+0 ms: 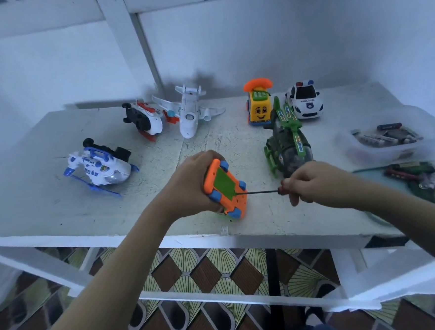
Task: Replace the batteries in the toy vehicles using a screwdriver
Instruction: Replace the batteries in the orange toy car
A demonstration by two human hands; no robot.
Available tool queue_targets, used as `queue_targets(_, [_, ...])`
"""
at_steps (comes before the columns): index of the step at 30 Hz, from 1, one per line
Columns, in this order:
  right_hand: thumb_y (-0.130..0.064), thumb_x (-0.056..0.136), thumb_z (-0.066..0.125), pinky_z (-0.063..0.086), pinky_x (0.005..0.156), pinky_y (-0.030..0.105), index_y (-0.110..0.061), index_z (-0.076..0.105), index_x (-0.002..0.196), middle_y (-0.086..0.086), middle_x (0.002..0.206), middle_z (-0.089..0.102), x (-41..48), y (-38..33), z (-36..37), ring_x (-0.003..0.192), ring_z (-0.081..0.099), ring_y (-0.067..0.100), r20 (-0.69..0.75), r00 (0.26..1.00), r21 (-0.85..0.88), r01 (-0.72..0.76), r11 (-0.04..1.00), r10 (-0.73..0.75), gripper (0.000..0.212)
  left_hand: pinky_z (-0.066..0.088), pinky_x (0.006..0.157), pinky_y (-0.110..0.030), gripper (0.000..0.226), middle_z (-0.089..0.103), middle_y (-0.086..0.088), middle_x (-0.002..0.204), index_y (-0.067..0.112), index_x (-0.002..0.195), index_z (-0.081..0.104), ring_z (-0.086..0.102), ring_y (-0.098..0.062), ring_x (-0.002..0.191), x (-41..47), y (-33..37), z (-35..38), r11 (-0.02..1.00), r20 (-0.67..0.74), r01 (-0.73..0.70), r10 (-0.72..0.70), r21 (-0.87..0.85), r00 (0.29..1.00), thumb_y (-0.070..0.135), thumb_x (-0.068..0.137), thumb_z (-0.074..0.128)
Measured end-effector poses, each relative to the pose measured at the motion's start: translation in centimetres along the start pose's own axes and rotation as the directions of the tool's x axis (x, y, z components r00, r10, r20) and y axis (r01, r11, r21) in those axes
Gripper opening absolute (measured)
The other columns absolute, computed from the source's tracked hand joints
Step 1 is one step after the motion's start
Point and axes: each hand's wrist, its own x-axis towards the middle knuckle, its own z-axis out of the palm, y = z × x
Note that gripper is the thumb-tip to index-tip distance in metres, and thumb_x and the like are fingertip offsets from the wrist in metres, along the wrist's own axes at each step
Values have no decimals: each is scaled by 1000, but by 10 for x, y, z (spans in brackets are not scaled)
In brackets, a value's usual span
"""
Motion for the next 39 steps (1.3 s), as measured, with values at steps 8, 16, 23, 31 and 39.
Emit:
queue_targets(8, [-19, 75, 76, 38, 48, 24, -17, 61, 75, -8, 67, 61, -9, 0, -3, 58, 57, 14, -310, 818, -451, 321, 833, -484, 15, 45, 74, -26, 73, 52, 17, 101, 33, 107, 49, 51, -12, 96, 6, 0, 0, 1000, 44, 5, -6, 29, 999, 26, 44, 86])
queue_targets(16, [-28, 91, 57, 52, 67, 35, -12, 70, 89, 1, 76, 67, 1, 1, 1, 69, 59, 18, -252, 873, -495, 256, 830, -419, 21, 42, 71, -21, 71, 53, 17, 102, 37, 105, 48, 52, -7, 95, 4, -1, 2, 1000, 3, 9, -9, 12, 1000, 34, 42, 80])
queue_targets(23, [-32, 96, 54, 33, 47, 19, -9, 64, 68, 1, 56, 54, 4, -5, -5, 44, 41, 7, 1, 1000, -26, -2, 1000, 2, 37, 42, 69, -22, 74, 54, 12, 102, 35, 106, 49, 53, -11, 93, 6, 1, 3, 999, -9, 30, -30, 19, 999, 32, 39, 80])
queue_targets(31, [-27, 99, 41, 12, 30, 13, -10, 46, 69, -7, 45, 32, -3, 0, 7, 29, 23, 1, 637, 754, 695, -652, 302, 161, 35, 43, 73, -23, 74, 54, 10, 103, 32, 108, 49, 53, -12, 95, 3, 2, 4, 999, -18, 14, -14, 45, 1000, 34, 41, 80])
queue_targets(39, [-15, 83, 72, 37, 41, 19, -10, 54, 85, 4, 71, 56, -19, -6, 4, 43, 47, 8, 67, 995, 405, -96, 909, 75, 19, 42, 71, -20, 73, 53, 17, 101, 30, 107, 51, 52, -1, 94, 1, 2, 2, 999, 3, 14, -15, 45, 1000, 32, 41, 81])
